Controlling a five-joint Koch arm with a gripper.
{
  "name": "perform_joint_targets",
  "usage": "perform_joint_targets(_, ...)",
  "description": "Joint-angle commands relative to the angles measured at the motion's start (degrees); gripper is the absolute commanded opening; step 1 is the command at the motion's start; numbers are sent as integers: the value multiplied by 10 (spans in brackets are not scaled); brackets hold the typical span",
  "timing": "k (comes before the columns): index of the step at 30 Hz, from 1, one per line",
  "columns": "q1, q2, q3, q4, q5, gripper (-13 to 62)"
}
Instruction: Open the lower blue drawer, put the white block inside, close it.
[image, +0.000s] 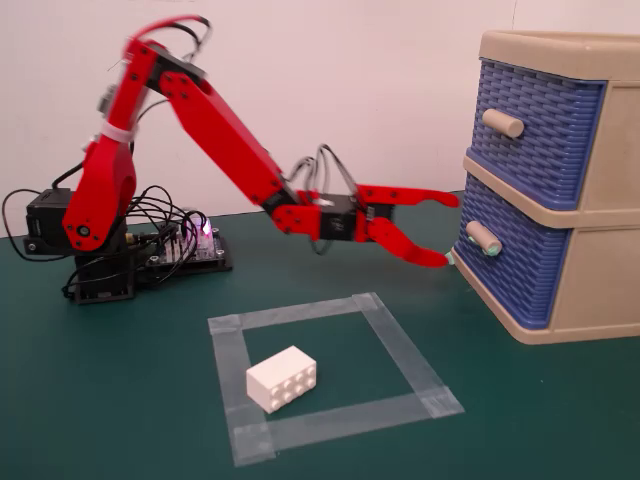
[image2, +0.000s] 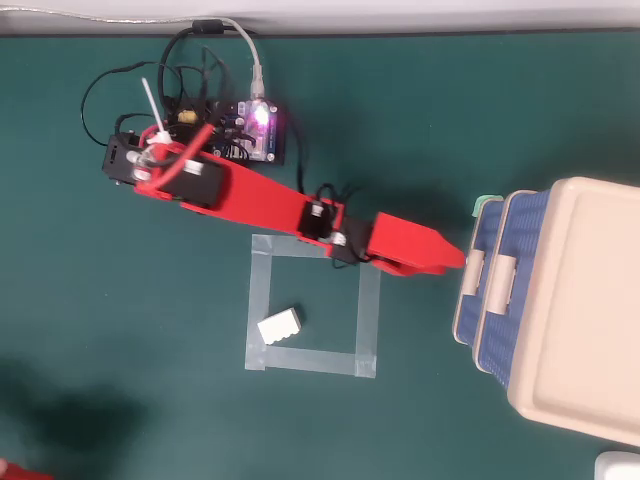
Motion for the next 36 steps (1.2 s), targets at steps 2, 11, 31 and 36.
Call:
perform_joint_targets(2, -13, -36, -80, -35, 35, 310)
perform_joint_targets(11, -14, -99, -210, 82, 33, 161)
perform_joint_targets(31, 33, 186, 159, 233, 120, -80)
perform_joint_targets(36, 42, 310, 306, 234, 120, -76)
